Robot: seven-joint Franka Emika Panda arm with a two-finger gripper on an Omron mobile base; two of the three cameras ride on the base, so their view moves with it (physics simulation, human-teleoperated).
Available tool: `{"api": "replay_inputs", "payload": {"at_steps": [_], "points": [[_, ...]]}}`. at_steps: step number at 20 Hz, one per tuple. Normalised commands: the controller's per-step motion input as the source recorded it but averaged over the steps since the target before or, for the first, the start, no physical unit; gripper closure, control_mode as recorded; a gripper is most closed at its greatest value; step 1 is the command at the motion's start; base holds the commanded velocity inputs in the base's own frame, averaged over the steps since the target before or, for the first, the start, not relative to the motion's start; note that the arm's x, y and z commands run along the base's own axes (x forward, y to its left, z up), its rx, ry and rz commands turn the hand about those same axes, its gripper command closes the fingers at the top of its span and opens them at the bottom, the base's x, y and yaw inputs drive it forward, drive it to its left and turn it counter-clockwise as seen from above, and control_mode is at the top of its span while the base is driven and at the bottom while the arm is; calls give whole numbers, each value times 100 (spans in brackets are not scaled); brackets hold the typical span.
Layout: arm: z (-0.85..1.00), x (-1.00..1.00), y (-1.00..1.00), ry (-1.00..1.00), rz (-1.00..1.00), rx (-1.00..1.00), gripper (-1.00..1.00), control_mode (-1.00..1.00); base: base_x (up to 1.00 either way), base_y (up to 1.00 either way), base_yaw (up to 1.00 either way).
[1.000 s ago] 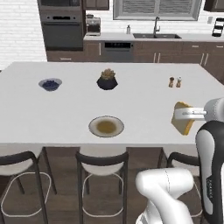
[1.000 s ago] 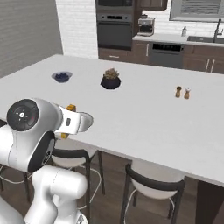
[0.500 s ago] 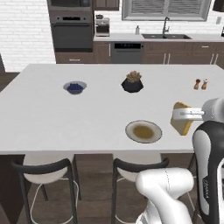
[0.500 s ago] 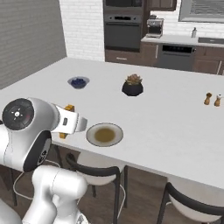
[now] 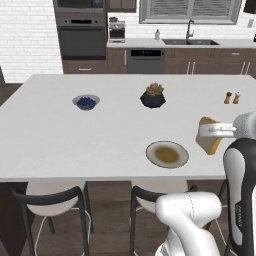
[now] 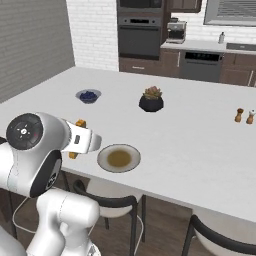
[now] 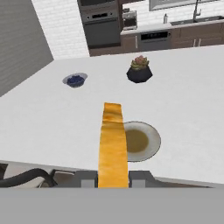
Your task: Start the toaster. Once the lever pops up, take the bread to the plate on the dining counter.
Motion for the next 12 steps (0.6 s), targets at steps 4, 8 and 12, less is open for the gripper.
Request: {"api": "replay_inputs", "payload": {"at_steps": [4,8,12], "points": [[0,0,0,0,0,0,100,100,3,0,0],[0,0,0,0,0,0,100,100,0,0,0],[0,0,0,0,0,0,100,100,0,0,0]]}}
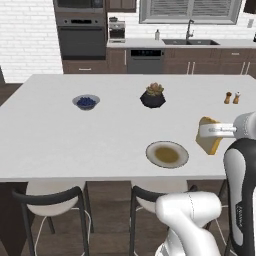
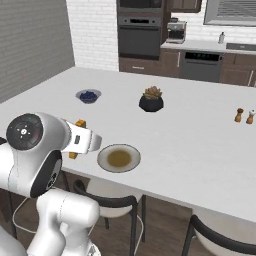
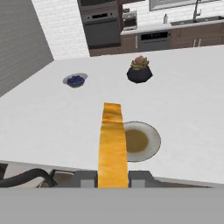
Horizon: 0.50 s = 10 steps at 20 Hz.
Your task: Start the toaster. Once the lever pops up, take the bread to the plate on the dining counter.
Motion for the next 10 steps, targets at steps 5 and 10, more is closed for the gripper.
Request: {"api": "replay_inputs", "payload": {"at_steps": [5,10], "points": [[0,0,0,0,0,0,100,100,0,0,0],[-2,11,-4,0,2,2,100,-100,8,-7,1]]}}
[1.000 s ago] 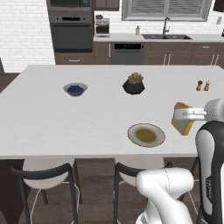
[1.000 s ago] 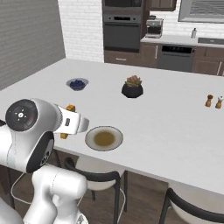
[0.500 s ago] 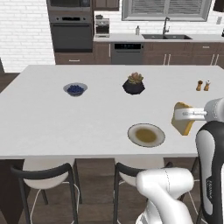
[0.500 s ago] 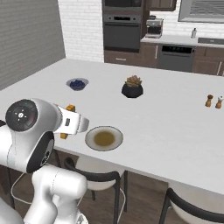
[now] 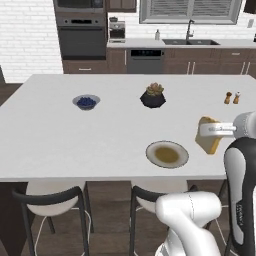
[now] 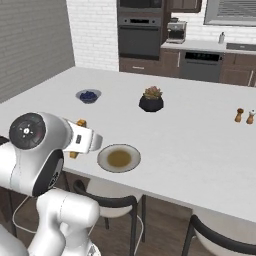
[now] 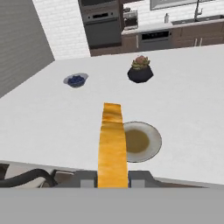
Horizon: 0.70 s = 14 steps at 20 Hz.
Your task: Start the toaster. Once the lever pops up, take the bread to the plate on the dining counter.
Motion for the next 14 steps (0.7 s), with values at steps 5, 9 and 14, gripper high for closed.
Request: {"api": "replay_inputs", "payload": {"at_steps": [5,9,14], "points": [[-29,72,-3,0,25,3,100,-100,0,0,0],[-53,70,0,4,35,0,100,-100,0,0,0],[-71,87,-2,15,26,0,100,-100,0,0,0]]}}
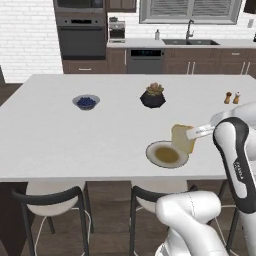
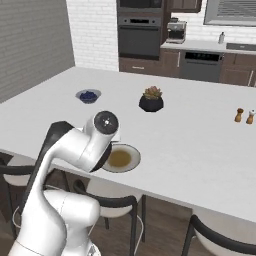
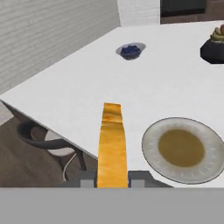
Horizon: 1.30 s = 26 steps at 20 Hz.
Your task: Start the toaster. Once the lever pops up, take the bread to the plate on the dining counter.
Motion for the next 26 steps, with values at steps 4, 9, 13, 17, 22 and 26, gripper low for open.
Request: {"api": "replay_inputs", "payload": {"at_steps": [4,9,13,17,22,26], "points": [[-64,61,2,19,11,0,100,-100,0,0,0],[-61,9,0,1,1,0,100,-100,0,0,0],[-28,8,-30,-1,-6,0,100,-100,0,0,0],[-29,44,-5,0,-16,0,100,-100,0,0,0],[0,49,-2,12,-5,4,100,-100,0,0,0],[-4,46,0,24,0,3,100,-100,0,0,0]]}}
